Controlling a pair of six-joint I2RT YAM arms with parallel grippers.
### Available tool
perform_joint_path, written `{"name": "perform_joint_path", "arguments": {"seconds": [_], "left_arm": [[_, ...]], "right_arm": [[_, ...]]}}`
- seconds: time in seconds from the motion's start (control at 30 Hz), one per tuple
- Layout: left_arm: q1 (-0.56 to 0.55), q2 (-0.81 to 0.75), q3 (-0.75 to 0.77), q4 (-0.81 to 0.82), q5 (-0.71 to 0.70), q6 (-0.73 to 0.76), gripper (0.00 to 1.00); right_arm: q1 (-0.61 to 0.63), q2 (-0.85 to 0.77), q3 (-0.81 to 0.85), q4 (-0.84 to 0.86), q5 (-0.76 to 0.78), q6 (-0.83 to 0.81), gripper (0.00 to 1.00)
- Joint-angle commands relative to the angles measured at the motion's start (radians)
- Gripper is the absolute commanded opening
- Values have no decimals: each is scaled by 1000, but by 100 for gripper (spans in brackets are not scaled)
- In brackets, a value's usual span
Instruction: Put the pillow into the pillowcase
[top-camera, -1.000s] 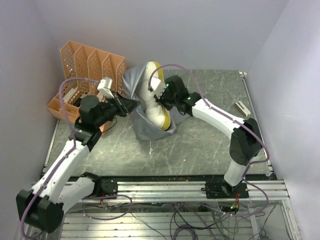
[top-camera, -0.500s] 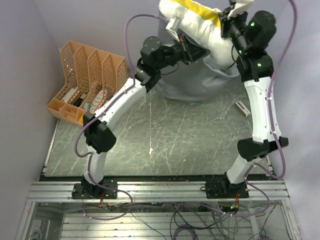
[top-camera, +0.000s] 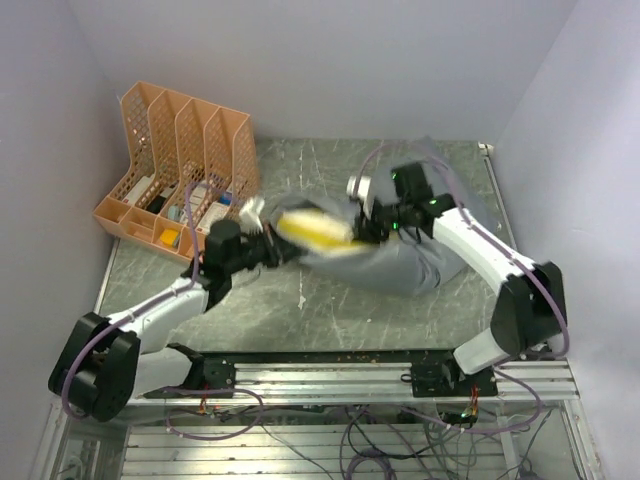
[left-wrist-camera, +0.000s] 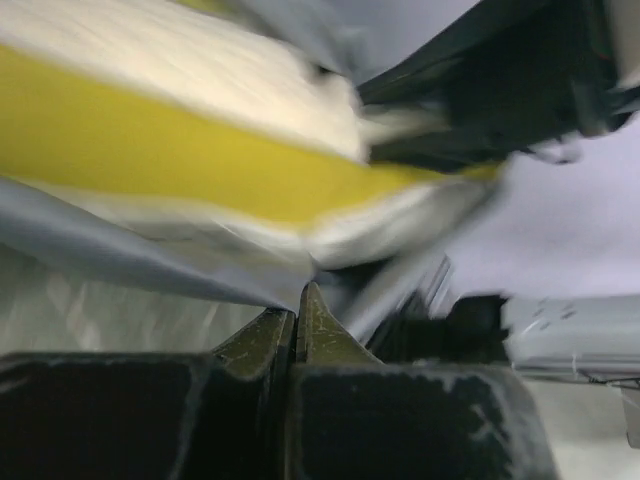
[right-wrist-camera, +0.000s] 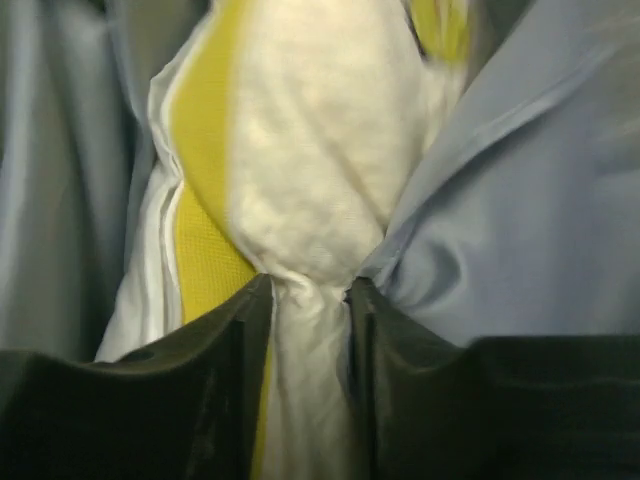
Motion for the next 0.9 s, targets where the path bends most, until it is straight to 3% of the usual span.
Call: {"name": "perform_joint_path", "arguments": {"seconds": [0.0,0.1,0.17,0.3,0.4,0.63,0.73,0.87], "left_arm": [[-9,-103,-211,34,13,-14,7],[-11,-181,-234,-52,17,8,7],[-12,-217,-224,-108,18,20,7],[-13,-255,-214,-159,14,27,7],[-16,-271,-221,-171,15,25,7],[-19,-297,-241,-151,18,16,7],[-19,-279,-244,-134,22,16,7],[-19,-244,-240,-111,35,16,7]], "right_arm": [[4,-84,-70,-381,-281,-294,59],[7,-198,-26,-295,-273,-147,86],[9,-197,27,-205,-238,-10,93],[44,-73,84,-102,-136,168,93],[190,19,73,-26,102,232,93],[272,172,136,-73,302,282,90],[271,179,145,-84,305,292,74],[266,126,157,-90,217,314,79]]}}
